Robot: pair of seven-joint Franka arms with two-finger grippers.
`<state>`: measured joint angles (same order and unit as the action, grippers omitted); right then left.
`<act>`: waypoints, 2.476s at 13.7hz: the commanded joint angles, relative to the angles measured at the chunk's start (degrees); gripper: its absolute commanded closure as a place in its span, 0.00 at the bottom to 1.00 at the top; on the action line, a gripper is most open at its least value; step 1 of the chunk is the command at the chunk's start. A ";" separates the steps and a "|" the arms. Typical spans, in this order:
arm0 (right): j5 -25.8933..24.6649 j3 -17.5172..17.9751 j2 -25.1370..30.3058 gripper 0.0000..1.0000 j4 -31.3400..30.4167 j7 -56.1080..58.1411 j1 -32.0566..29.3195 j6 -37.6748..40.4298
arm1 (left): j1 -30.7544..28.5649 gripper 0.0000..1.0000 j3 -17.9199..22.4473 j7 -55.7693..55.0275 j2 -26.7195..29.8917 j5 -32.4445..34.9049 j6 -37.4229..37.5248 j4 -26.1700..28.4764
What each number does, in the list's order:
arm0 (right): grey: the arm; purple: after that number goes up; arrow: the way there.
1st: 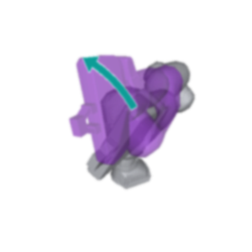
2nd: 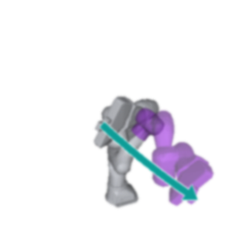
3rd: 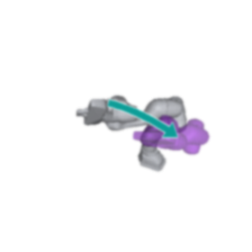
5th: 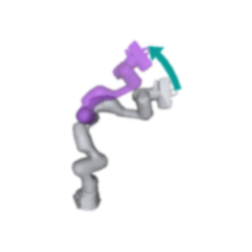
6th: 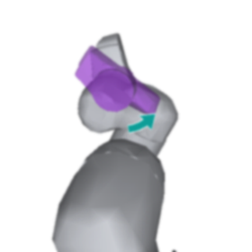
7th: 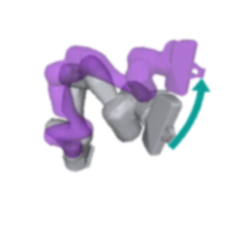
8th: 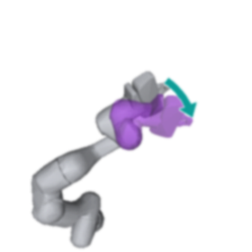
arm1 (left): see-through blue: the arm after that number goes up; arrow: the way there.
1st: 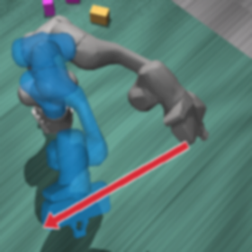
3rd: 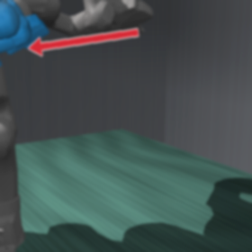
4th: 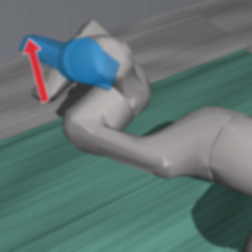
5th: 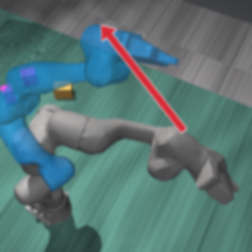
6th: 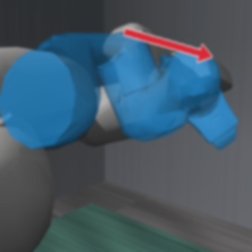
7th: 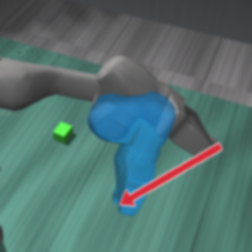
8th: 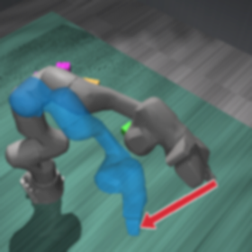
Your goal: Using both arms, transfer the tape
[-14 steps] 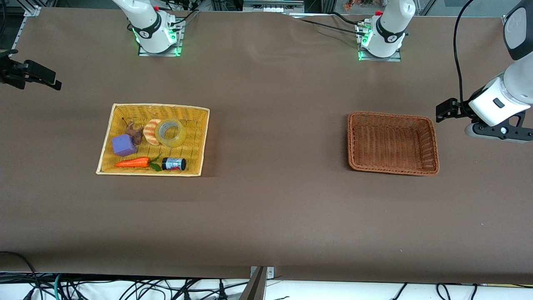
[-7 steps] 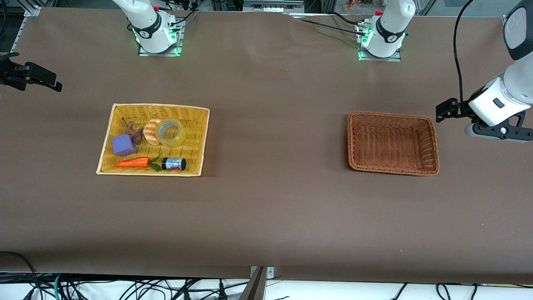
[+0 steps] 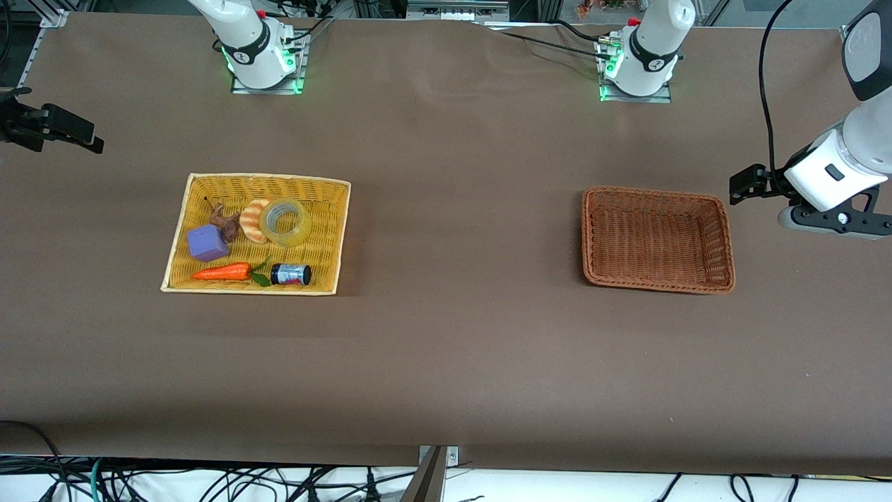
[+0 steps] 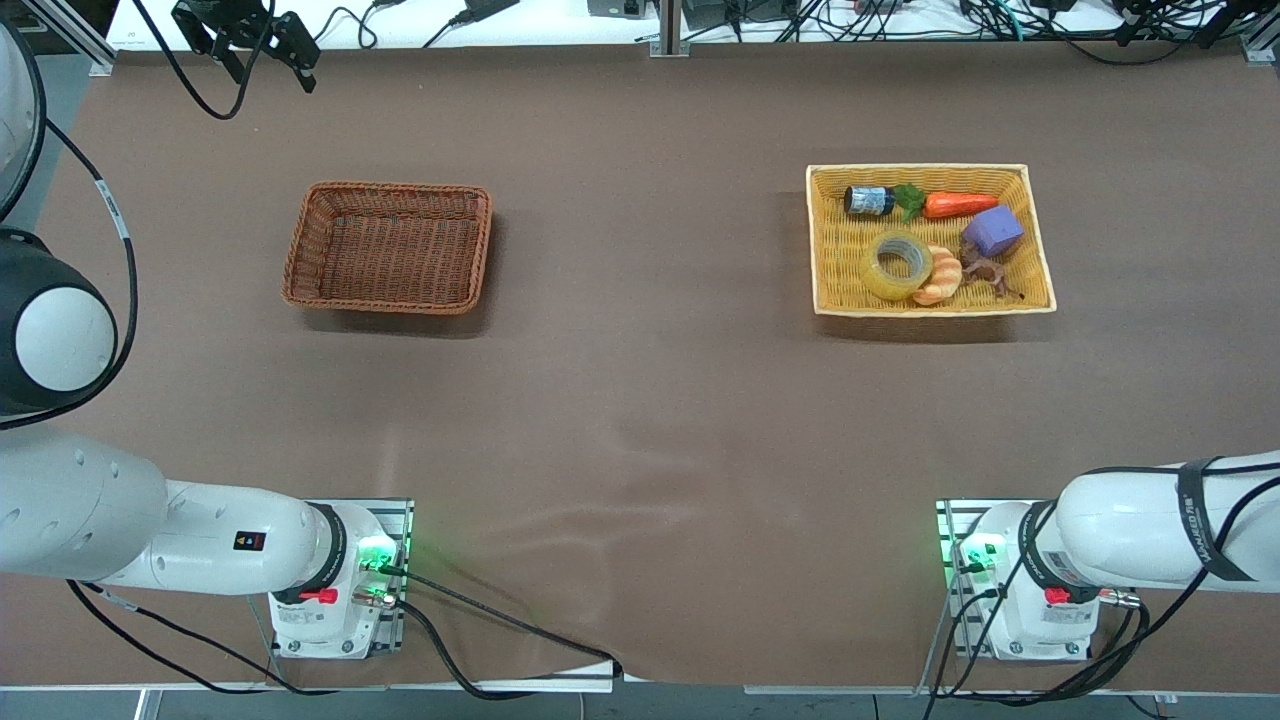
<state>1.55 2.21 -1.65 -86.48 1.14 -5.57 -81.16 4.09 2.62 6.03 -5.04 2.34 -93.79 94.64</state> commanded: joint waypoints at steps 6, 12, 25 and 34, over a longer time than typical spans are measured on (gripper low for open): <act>-0.49 0.25 -0.28 0.00 1.13 0.18 -0.23 0.47 | -0.48 0.00 -0.42 1.09 -0.50 1.17 0.89 -1.30; -0.58 0.25 -0.28 0.00 1.13 0.09 -0.23 0.56 | -0.57 0.00 -0.42 1.09 -0.59 1.17 0.89 -1.30; -0.67 0.25 -0.28 0.00 1.13 0.09 -0.23 0.47 | -0.57 0.00 -0.42 1.09 -0.59 1.17 0.89 -1.30; -0.67 0.16 -2.83 0.00 0.78 0.44 -0.32 0.91 | -0.57 0.00 -0.42 1.09 -0.59 1.17 0.89 -1.30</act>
<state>1.50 2.19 -2.71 -86.51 1.13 -5.59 -81.09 4.03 2.63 6.03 -5.11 2.34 -93.79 94.64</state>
